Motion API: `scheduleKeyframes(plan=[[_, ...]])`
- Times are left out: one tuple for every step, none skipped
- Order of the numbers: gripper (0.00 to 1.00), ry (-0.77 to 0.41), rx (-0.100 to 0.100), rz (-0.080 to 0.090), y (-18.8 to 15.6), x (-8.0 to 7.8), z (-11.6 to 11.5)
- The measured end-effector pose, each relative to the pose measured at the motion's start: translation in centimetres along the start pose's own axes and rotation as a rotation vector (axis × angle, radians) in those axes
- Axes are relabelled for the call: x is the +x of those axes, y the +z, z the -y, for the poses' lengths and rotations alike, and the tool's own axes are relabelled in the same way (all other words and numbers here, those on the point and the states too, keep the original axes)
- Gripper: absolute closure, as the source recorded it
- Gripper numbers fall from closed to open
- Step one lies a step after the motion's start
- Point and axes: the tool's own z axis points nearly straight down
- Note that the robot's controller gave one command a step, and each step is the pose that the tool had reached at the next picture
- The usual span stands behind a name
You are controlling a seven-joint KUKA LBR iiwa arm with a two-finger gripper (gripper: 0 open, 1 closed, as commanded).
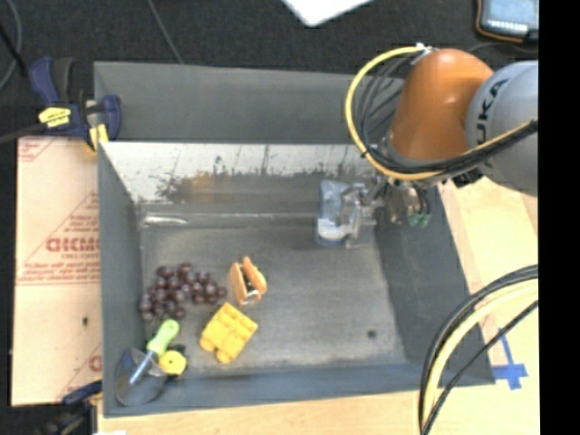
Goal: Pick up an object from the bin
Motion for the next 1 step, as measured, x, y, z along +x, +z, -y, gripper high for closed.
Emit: scheduleKeyframes(plan=[[1.0,-0.03,0.001,-0.009,-4.37,0.4,-1.51]])
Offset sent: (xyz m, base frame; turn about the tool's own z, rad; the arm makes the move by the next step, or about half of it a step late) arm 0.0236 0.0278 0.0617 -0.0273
